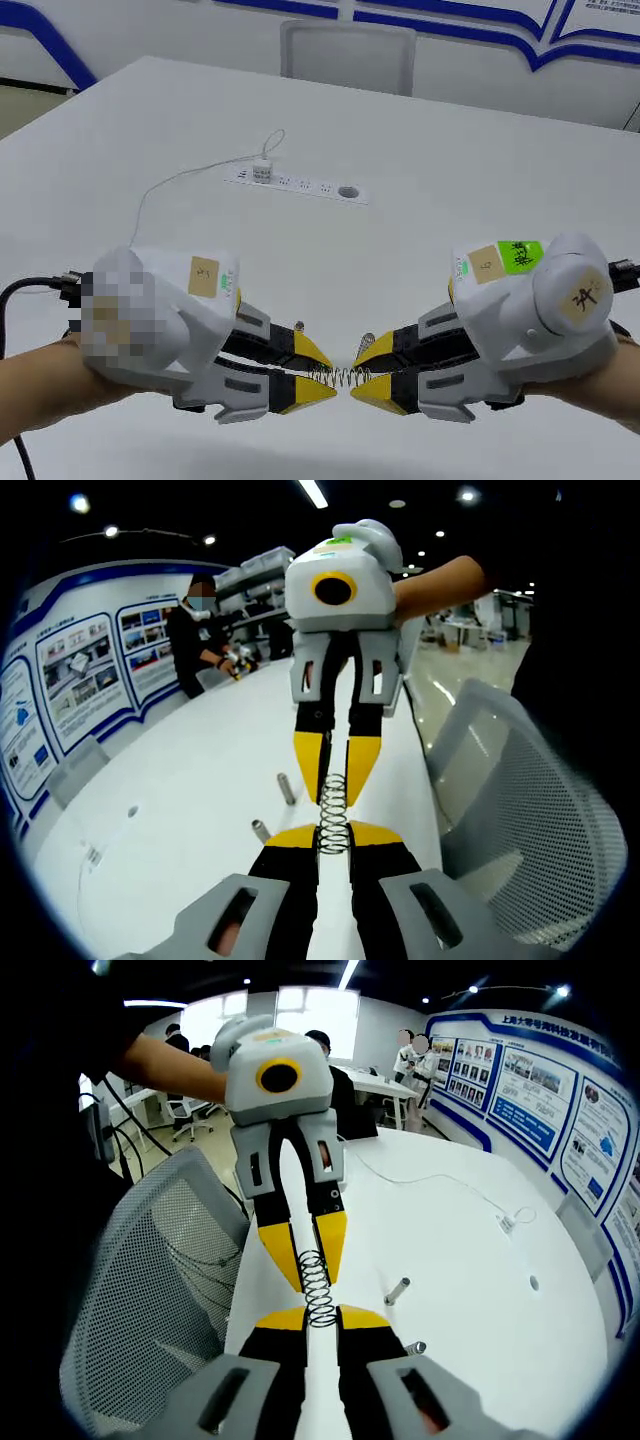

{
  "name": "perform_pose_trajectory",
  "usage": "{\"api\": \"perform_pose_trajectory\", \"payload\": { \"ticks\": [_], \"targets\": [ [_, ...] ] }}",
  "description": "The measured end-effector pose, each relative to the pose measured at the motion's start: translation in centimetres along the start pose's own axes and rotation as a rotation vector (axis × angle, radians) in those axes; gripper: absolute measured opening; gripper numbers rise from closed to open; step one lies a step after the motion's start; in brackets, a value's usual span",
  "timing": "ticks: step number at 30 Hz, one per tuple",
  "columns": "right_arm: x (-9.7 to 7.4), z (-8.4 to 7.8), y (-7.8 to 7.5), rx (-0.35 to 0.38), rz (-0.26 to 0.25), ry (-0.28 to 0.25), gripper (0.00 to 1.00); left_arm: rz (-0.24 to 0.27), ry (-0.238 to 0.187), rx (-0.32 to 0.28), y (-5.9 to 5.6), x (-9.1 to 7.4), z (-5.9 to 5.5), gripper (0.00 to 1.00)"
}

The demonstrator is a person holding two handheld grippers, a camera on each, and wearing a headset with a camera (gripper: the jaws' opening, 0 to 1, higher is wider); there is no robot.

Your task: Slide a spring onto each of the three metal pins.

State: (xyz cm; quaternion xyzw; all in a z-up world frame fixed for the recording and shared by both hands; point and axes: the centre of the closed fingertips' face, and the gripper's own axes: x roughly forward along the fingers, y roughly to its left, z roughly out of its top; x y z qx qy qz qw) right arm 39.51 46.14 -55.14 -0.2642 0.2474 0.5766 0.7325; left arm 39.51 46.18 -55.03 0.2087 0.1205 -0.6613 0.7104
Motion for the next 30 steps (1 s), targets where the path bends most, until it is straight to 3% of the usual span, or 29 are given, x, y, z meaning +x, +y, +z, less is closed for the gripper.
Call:
{"api": "perform_pose_trajectory", "payload": {
  "ticks": [12,24,30],
  "targets": [
    [-0.6,1.5,0.9,0.027,0.046,-0.073,0.11,0.000,-0.031,-0.027,-0.6,-0.3,0.0,0.10],
    [-0.5,3.7,1.3,0.049,0.057,-0.154,0.11,0.011,-0.009,-0.014,-0.7,-0.2,-0.3,0.10],
    [-0.2,4.6,1.5,0.084,0.070,-0.191,0.11,0.000,-0.014,-0.075,-1.1,-0.2,-0.3,0.10]
  ]
}}
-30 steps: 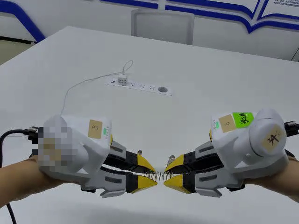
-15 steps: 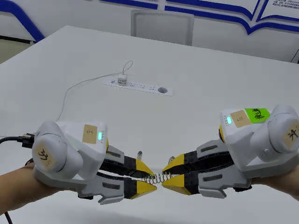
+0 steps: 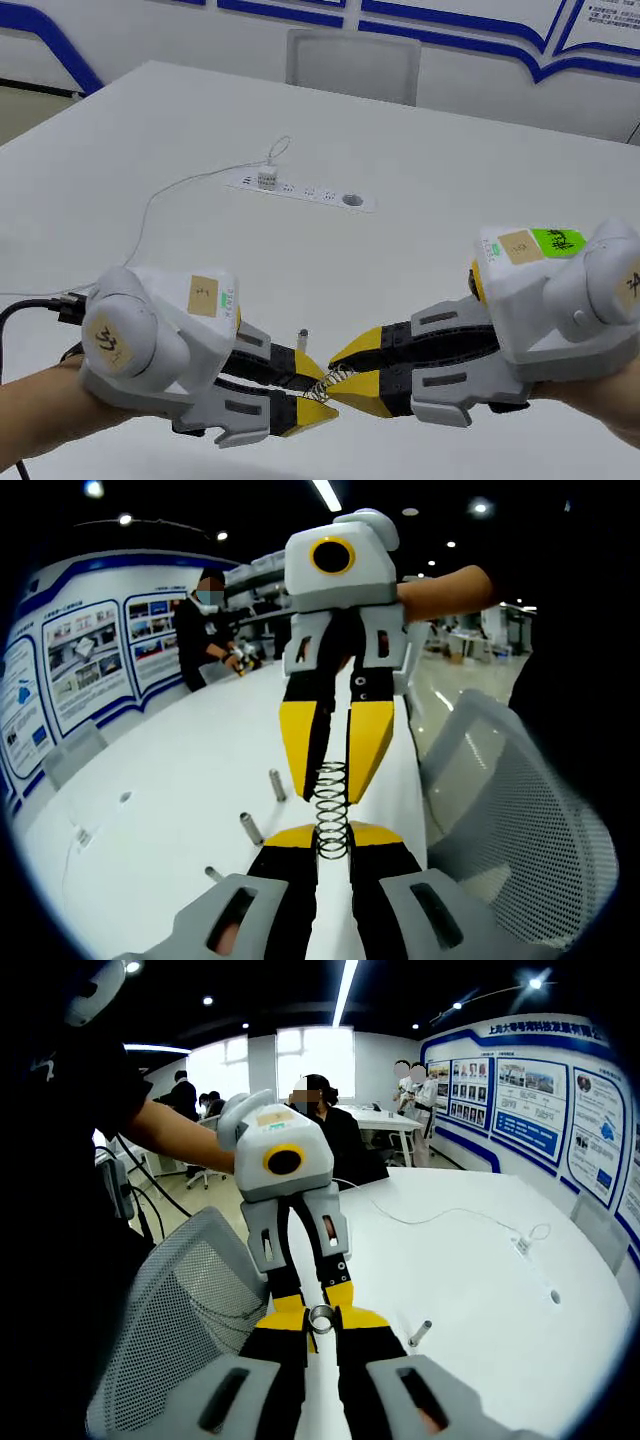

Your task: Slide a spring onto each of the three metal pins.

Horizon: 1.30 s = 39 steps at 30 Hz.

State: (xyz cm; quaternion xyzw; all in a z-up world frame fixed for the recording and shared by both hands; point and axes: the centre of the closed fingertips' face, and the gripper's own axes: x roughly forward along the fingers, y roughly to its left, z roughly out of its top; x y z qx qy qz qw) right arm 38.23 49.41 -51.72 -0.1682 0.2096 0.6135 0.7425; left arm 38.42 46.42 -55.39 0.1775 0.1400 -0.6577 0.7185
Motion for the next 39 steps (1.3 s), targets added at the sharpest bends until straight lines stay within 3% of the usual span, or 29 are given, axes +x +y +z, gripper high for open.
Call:
{"api": "perform_pose_trajectory", "payload": {
  "ticks": [3,10,14,17,27,33,39],
  "targets": [
    [0.4,-0.1,-0.3,0.003,-0.010,0.015,0.10,0.016,0.007,-0.013,0.3,0.0,-0.3,0.11],
    [0.4,0.7,-0.8,0.024,-0.023,-0.006,0.10,0.048,-0.014,-0.029,0.9,-0.8,-0.2,0.12],
    [0.5,1.0,-1.2,0.013,-0.032,-0.006,0.10,0.085,-0.014,-0.053,1.5,-1.1,-0.4,0.32],
    [0.5,0.8,-1.8,-0.006,-0.036,0.027,0.10,0.094,-0.019,-0.070,1.8,-1.6,-0.5,0.34],
    [0.4,0.4,-3.5,0.002,-0.072,0.047,0.10,0.132,-0.010,-0.122,2.5,-3.2,-1.6,0.51],
    [0.2,-0.3,-4.7,0.024,-0.112,0.068,0.11,0.168,-0.064,-0.173,3.3,-4.3,-0.8,0.59],
    [-0.1,-0.8,-5.9,0.041,-0.158,0.085,0.11,0.209,-0.079,-0.194,4.2,-5.1,-0.9,0.70]
  ]
}}
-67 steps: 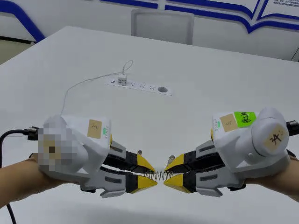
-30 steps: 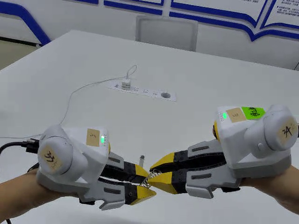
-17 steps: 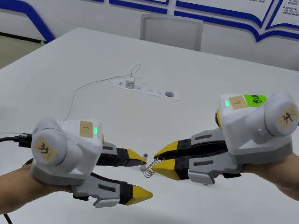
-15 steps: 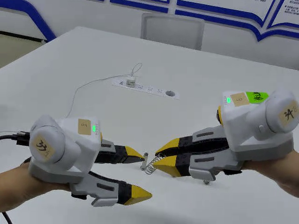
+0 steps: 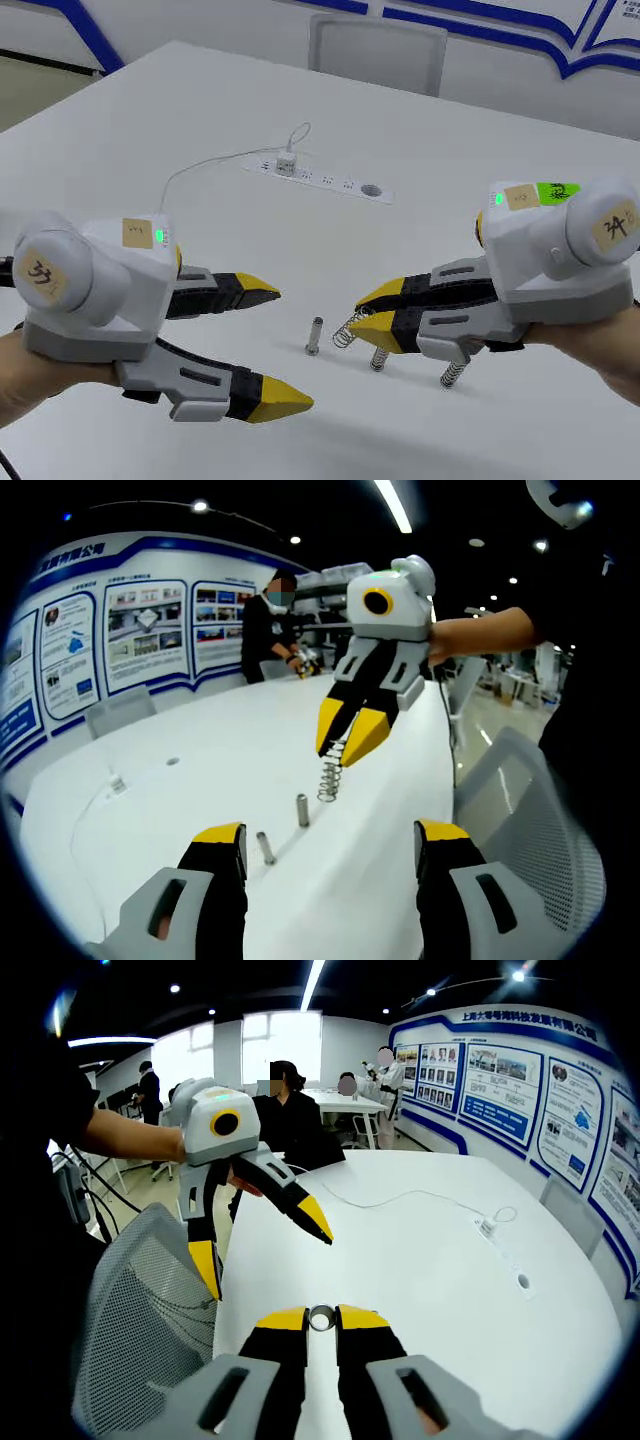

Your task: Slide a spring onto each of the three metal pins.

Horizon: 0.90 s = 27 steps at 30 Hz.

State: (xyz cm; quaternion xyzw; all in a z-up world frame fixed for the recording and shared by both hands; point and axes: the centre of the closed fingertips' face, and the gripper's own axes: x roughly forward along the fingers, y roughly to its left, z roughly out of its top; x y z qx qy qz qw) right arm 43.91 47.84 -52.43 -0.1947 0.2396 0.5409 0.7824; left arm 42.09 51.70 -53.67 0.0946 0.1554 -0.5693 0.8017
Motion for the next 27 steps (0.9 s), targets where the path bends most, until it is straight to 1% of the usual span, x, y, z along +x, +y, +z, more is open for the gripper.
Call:
{"api": "perform_pose_trajectory", "payload": {
  "ticks": [4,7,12,18,19,22,24,27],
  "targets": [
    [-0.1,-0.3,-0.7,0.016,-0.019,0.007,0.11,0.028,-0.017,-0.014,0.6,-0.5,0.2,0.74],
    [0.0,-0.5,-1.0,0.019,-0.028,0.013,0.11,0.041,-0.032,-0.028,0.9,-0.8,0.4,0.75],
    [0.0,-0.8,-1.4,0.028,-0.040,0.028,0.11,0.061,-0.016,-0.034,1.4,-1.0,-0.2,0.78],
    [0.2,-1.2,-2.2,0.043,-0.062,0.039,0.11,0.087,-0.030,-0.056,2.1,-1.5,-0.4,0.86],
    [0.2,-1.3,-2.5,0.050,-0.072,0.042,0.11,0.095,-0.032,-0.059,2.3,-1.6,-0.4,0.87],
    [0.3,-1.3,-2.8,0.058,-0.081,0.042,0.11,0.111,-0.039,-0.070,2.8,-1.9,-0.5,0.89],
    [0.4,-1.3,-3.2,0.071,-0.088,0.040,0.11,0.117,-0.036,-0.074,2.9,-2.0,-0.6,0.91],
    [0.6,-1.4,-3.5,0.071,-0.092,0.043,0.11,0.127,-0.030,-0.077,3.2,-2.1,-0.9,0.92]
  ]
}}
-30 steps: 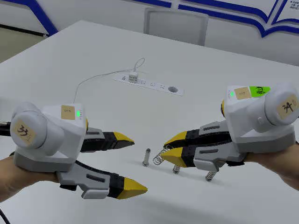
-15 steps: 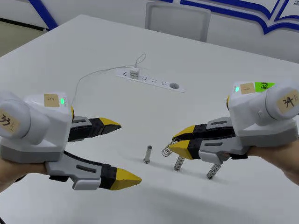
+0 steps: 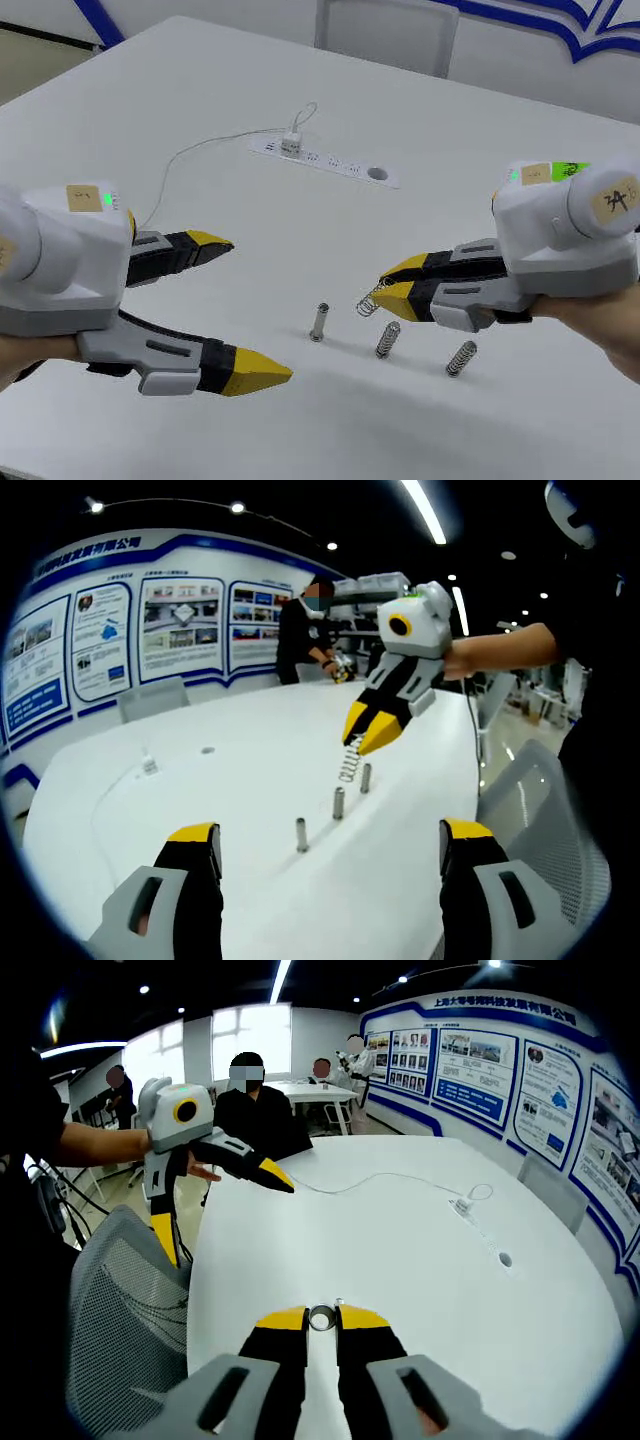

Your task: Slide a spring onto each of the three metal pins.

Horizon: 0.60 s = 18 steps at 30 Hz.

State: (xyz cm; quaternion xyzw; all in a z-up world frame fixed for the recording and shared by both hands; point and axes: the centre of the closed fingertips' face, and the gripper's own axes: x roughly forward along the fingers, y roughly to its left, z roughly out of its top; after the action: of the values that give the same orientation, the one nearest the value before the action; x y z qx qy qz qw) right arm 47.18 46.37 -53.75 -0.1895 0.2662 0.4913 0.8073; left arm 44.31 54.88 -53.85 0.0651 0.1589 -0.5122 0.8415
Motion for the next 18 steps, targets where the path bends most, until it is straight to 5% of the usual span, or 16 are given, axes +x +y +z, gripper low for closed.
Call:
{"api": "perform_pose_trajectory", "payload": {
  "ticks": [18],
  "targets": [
    [2.2,-0.4,-1.6,0.018,0.004,0.023,0.11,0.025,0.035,-0.029,0.6,-0.4,-1.8,1.00]
  ]
}}
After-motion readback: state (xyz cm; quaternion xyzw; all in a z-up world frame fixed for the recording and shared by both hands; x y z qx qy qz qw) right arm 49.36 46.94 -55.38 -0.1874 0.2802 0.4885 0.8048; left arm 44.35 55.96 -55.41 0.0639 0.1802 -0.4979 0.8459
